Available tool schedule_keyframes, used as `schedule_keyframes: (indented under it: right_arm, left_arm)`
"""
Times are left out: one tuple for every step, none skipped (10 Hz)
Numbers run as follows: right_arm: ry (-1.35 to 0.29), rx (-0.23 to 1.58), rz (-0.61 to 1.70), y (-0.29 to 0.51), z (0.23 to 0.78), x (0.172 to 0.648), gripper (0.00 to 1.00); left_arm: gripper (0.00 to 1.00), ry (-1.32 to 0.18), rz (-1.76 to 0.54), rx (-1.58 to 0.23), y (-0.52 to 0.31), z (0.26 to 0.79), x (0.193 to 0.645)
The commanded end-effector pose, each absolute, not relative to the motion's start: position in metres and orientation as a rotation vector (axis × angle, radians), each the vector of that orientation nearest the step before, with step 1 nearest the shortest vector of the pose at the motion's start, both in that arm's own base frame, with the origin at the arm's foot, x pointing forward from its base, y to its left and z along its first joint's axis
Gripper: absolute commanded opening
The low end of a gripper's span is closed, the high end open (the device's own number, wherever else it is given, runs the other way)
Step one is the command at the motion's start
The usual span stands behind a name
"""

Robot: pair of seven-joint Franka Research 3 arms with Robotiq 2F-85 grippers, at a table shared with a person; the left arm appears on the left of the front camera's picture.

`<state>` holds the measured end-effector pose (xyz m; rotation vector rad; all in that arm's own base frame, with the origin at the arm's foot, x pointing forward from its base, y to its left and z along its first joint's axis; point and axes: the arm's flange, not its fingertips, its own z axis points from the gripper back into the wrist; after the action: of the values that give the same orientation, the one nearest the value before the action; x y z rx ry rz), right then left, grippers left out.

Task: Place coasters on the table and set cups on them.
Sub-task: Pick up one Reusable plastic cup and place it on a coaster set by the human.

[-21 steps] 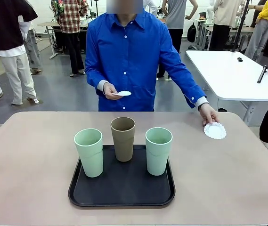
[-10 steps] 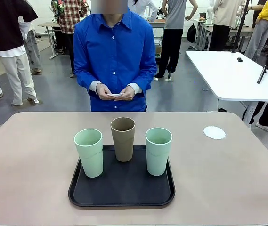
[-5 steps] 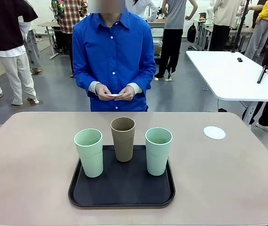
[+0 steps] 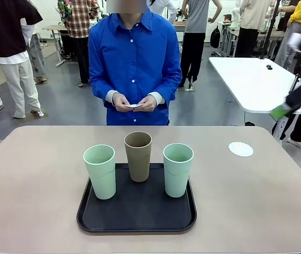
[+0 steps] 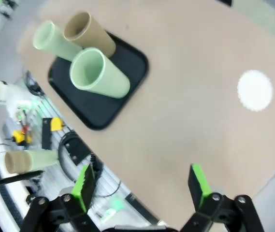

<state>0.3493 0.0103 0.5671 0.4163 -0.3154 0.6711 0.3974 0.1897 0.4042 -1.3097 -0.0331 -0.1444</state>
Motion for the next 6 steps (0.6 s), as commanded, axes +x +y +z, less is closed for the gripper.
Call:
schedule_keyframes:
  right_arm:
    - [-0.319,0.325,0.807,0.050,0.535,0.367,1.00]
    - [-0.285,0.262,0.919,0.074,0.523,0.367,1.00]
    - [-0.215,0.235,0.985,0.090,0.510,0.369,1.00]
    - [-0.202,0.208,1.020,0.101,0.499,0.372,1.00]
    - [-0.204,0.178,1.038,0.110,0.491,0.374,1.00]
    - [-0.192,0.181,1.059,0.116,0.483,0.371,1.00]
  left_arm:
    - [1.00,-0.040,-0.145,-1.318,0.190,0.406,0.397]
    - [1.00,-0.040,-0.145,-1.318,0.190,0.406,0.397]
    - [1.00,-0.040,-0.145,-1.318,0.190,0.406,0.397]
    - [1.00,-0.040,-0.145,-1.318,0.190,0.406,0.397]
    - [1.00,-0.040,-0.145,-1.318,0.190,0.406,0.397]
    - [1.00,-0.040,-0.145,-1.318,0.190,0.406,0.397]
